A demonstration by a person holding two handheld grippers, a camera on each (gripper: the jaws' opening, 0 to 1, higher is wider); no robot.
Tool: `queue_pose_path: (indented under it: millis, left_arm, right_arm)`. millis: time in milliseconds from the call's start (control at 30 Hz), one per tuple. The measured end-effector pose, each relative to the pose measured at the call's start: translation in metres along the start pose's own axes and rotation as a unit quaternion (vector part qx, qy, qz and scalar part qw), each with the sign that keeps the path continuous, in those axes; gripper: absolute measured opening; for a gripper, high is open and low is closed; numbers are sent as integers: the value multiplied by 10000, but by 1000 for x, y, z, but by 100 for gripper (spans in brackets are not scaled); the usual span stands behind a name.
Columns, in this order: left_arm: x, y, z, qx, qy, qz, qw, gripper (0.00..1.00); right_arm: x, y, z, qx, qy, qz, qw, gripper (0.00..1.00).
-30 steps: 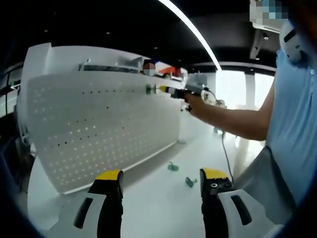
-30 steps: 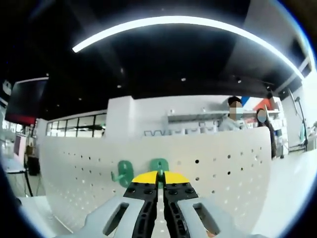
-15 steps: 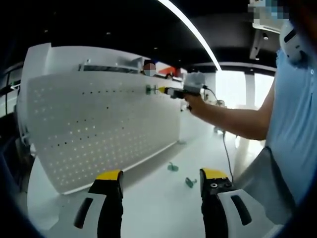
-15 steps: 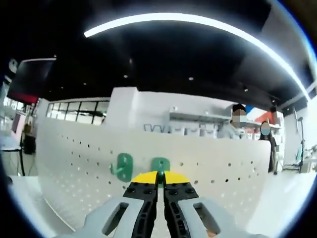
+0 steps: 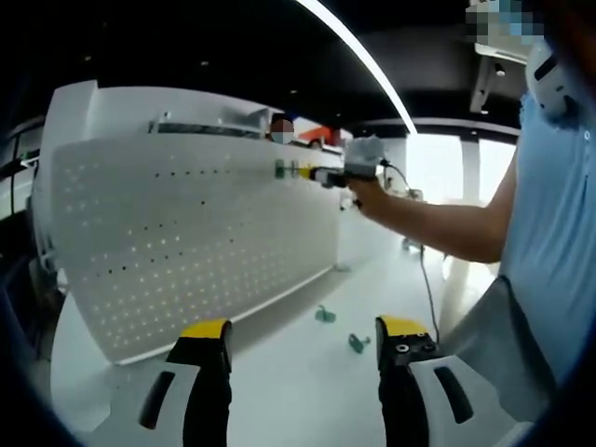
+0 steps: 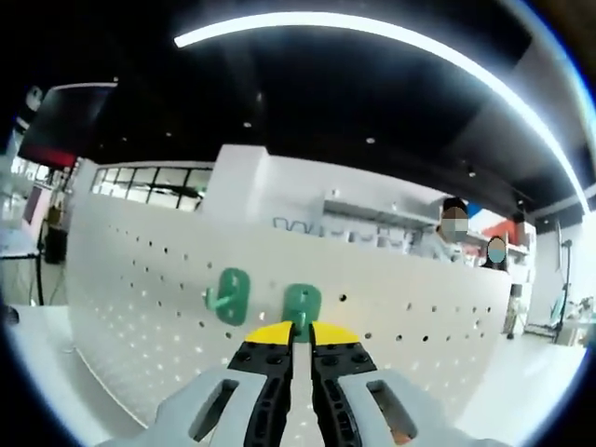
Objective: Insert the hook assembly into the mounting plate slot until the hook locks in place.
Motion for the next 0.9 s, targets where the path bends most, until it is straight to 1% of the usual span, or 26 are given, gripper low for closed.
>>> queue_pose_path:
  millis: [100,433,600,700,800,900]
  left_arm:
    - [0,0,0,3,-1,3,10000,64]
    - [-2,2,3,35,22,13,10000,64]
    - [-3,2,2,38,35,26,10000,64]
    - [-4,3,3,42,46,38,10000,64]
    - [-3,3,3,45,42,39,10000,64]
    - [-2,3,4,53,44,31,10000,64]
  right_arm:
    - [1,-2,1,3,0,10,10000,5]
    - [10,-11,5,-28,-56,-121,9999,8]
    - [10,-16,6,-70,-38,-151,9999,14]
    - [10,-18,6,-102,-44,-184,9998,20]
    - [10,-21,5,-145,-79,-210,9996,22]
    - [11,-23,5,-179,-70,-230,9996,27]
Point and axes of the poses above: the point that each gripper's makers call its tool centre point, and the gripper's own axes: y roughly forward along the fingers, z roughly to its right, x roughly out of its underside, the point moved 2 cm from there along -y, roughly backward along the fingers
